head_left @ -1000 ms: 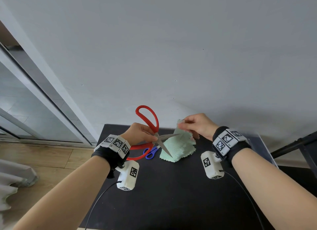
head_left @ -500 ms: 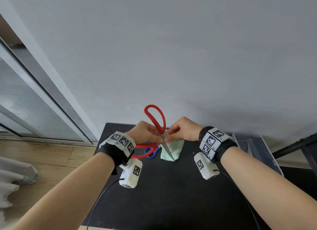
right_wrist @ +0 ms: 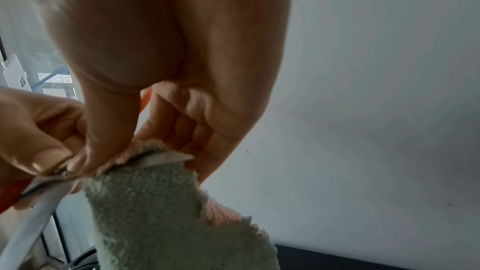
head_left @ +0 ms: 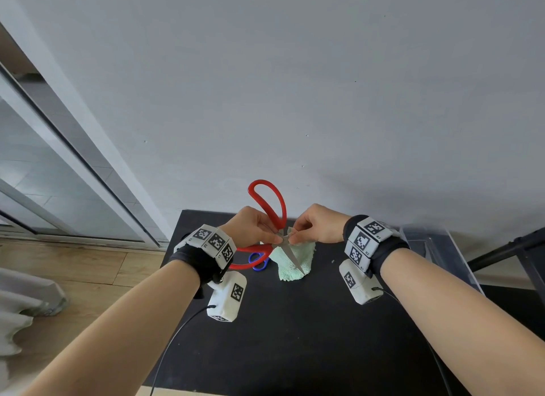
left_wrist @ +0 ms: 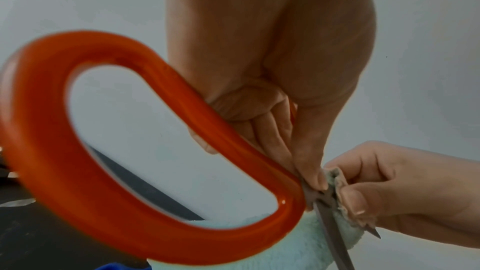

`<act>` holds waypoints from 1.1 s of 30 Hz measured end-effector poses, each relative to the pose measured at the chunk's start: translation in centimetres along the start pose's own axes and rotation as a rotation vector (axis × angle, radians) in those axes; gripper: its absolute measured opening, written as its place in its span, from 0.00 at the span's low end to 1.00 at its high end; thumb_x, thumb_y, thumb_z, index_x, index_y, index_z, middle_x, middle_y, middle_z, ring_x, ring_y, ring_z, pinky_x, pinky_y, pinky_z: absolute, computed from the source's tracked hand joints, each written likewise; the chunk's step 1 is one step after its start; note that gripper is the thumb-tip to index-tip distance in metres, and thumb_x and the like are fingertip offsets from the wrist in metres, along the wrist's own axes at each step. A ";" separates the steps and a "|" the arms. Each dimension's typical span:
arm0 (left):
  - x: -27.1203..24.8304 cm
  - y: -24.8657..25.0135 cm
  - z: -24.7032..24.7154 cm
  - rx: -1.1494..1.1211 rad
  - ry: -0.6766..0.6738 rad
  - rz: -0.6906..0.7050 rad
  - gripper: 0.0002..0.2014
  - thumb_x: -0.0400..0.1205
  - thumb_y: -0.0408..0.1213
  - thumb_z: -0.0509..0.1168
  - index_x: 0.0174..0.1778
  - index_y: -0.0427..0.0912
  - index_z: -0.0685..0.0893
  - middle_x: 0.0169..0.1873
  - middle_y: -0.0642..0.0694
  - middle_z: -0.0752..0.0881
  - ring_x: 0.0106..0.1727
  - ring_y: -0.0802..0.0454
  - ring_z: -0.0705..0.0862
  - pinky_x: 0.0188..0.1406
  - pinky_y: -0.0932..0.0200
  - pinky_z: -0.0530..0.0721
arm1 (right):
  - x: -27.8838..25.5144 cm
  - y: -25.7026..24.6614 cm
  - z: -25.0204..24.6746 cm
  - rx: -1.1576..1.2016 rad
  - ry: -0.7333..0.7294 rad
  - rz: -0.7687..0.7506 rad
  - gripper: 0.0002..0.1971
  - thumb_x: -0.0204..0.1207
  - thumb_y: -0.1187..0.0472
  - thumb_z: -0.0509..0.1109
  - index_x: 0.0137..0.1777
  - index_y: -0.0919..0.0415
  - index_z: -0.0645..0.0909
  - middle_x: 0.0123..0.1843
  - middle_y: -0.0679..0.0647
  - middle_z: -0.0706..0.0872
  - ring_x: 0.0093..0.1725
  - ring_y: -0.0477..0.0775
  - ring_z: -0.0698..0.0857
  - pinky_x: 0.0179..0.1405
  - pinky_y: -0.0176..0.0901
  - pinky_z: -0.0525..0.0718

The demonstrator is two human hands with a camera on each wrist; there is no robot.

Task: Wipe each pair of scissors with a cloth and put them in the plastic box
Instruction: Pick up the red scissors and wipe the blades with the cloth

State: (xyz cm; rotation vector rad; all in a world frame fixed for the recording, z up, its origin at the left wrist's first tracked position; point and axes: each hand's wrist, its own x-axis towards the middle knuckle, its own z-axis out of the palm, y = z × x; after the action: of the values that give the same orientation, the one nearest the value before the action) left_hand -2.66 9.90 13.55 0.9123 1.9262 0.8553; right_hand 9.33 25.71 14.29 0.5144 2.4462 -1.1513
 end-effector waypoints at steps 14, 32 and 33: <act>0.1 -1.1 -1.2 0.024 0.015 -0.045 0.05 0.74 0.36 0.76 0.44 0.43 0.90 0.41 0.46 0.90 0.43 0.55 0.87 0.45 0.71 0.83 | -1.0 2.8 -1.3 0.069 0.053 0.032 0.09 0.72 0.55 0.76 0.48 0.59 0.90 0.39 0.44 0.88 0.42 0.44 0.83 0.48 0.34 0.79; 0.8 -0.1 0.0 0.063 -0.042 -0.034 0.06 0.71 0.35 0.77 0.42 0.42 0.90 0.34 0.52 0.89 0.36 0.64 0.85 0.36 0.78 0.79 | -0.3 -0.4 -0.4 0.107 -0.016 -0.037 0.04 0.68 0.56 0.80 0.41 0.54 0.91 0.39 0.51 0.91 0.39 0.45 0.85 0.45 0.40 0.83; 0.8 0.0 0.0 0.063 -0.038 -0.031 0.06 0.71 0.36 0.77 0.42 0.41 0.90 0.34 0.52 0.89 0.36 0.64 0.85 0.35 0.78 0.79 | -0.2 -0.5 -0.2 0.091 -0.019 -0.030 0.03 0.69 0.56 0.80 0.39 0.53 0.90 0.35 0.48 0.89 0.36 0.43 0.83 0.41 0.36 0.81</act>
State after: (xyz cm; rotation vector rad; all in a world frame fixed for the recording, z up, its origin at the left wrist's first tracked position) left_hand -2.96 10.58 13.17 0.9265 1.9389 0.7580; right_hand 9.25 25.58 14.85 0.4918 2.4018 -1.2785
